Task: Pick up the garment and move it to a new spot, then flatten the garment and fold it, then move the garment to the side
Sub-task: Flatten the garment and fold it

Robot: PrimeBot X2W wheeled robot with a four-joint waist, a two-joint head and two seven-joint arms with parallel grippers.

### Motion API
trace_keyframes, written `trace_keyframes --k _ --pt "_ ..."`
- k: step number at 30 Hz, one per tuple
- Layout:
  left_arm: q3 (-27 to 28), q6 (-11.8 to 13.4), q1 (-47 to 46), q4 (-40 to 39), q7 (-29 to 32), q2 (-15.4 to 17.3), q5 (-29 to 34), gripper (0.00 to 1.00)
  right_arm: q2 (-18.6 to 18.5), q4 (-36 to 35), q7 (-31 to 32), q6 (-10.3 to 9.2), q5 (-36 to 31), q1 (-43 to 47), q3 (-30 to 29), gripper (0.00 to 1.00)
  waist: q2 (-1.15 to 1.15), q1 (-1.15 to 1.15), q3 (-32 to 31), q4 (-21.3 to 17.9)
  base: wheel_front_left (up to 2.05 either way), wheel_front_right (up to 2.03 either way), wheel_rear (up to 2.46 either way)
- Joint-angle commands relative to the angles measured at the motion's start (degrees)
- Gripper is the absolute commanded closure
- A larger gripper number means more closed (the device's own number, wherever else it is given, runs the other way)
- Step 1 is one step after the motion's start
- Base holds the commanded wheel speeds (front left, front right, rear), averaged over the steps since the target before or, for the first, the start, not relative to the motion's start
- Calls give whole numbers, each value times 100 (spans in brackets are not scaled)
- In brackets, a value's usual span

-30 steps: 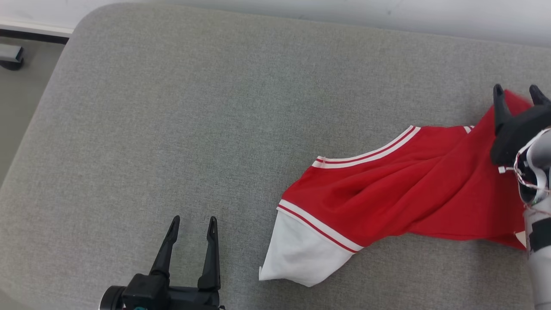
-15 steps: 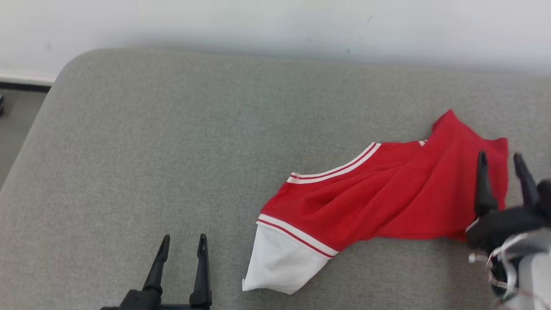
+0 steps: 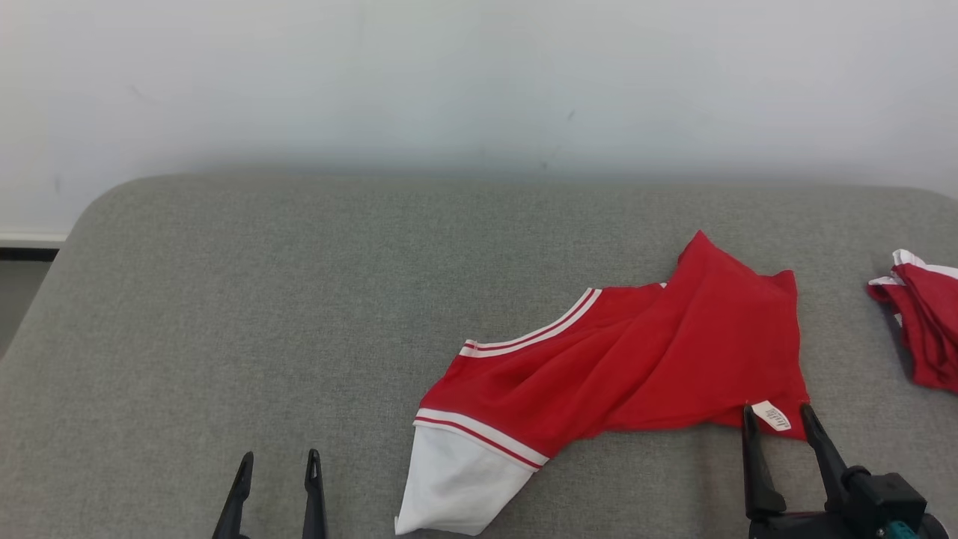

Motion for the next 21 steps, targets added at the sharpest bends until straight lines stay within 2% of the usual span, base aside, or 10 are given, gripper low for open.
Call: trace_keyframes --k 1,11,21 --pt "38 -16 105 -14 -17 16 41 0 33 4 -41 -12 -39 108 12 0 1 1 -165 -159 0 0 0" --pt "71 -261 264 427 -17 -5 62 0 161 106 56 -12 -105 503 -241 0 1 1 -314 -262 0 0 0" --pt "87 -308 239 621 -17 -26 64 0 206 131 52 -12 -20 421 -273 0 1 1 -320 -398 0 0 0"
